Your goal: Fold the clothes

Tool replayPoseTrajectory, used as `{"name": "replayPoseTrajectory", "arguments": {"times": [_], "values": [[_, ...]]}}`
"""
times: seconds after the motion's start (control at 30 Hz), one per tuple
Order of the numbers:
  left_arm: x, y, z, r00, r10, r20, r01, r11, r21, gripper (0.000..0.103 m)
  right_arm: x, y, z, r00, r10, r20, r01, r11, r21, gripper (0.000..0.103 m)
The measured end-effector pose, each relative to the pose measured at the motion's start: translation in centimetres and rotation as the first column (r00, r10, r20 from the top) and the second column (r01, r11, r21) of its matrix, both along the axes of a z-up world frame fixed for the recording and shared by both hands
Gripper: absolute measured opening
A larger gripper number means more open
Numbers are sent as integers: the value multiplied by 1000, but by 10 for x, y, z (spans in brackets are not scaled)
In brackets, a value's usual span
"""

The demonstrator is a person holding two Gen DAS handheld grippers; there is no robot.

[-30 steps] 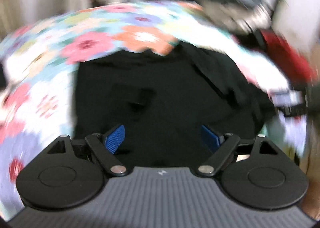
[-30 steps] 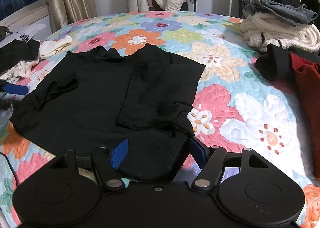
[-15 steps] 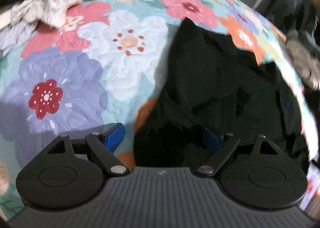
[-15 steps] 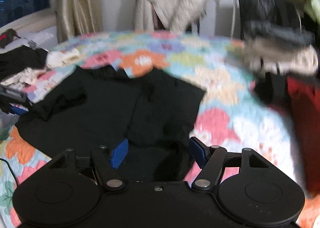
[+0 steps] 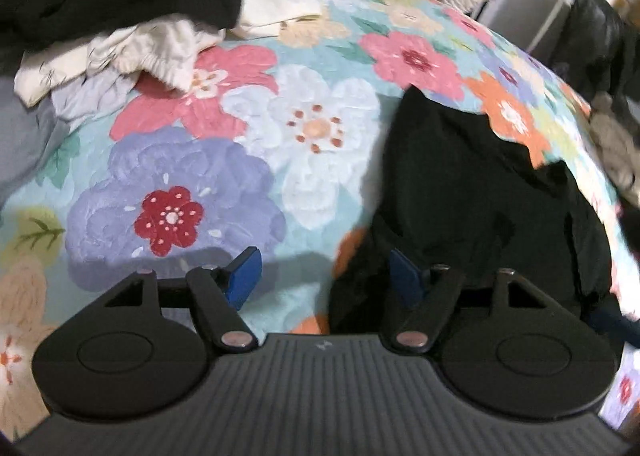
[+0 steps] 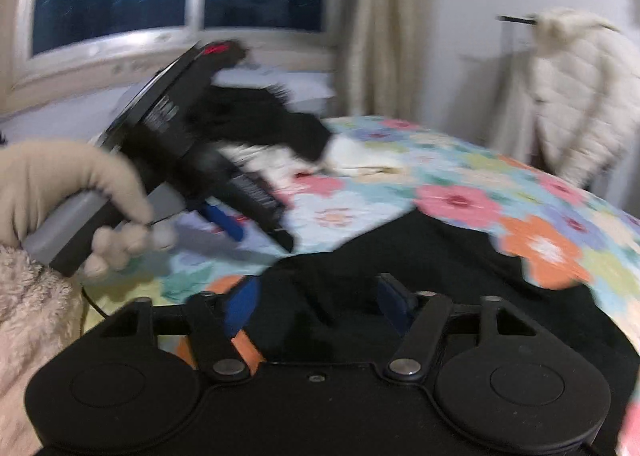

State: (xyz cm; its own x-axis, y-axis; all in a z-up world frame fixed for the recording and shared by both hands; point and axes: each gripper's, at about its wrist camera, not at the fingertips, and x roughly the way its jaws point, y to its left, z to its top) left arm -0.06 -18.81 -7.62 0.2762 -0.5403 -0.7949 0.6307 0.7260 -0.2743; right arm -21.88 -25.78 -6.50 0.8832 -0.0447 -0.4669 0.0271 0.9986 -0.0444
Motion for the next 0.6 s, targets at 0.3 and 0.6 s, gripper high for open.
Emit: {"name": "replayPoseTrajectory", "arguments": {"times": [0.3, 0.6], "values": [[30, -17, -9, 998, -28, -55, 21, 992, -123, 68, 67, 10, -32, 996, -6, -89, -10, 985, -174, 51], [25, -28, -15, 997, -58, -59, 52, 993, -108, 69, 60, -2, -38, 992, 28, -121, -9, 988, 157, 5]]}}
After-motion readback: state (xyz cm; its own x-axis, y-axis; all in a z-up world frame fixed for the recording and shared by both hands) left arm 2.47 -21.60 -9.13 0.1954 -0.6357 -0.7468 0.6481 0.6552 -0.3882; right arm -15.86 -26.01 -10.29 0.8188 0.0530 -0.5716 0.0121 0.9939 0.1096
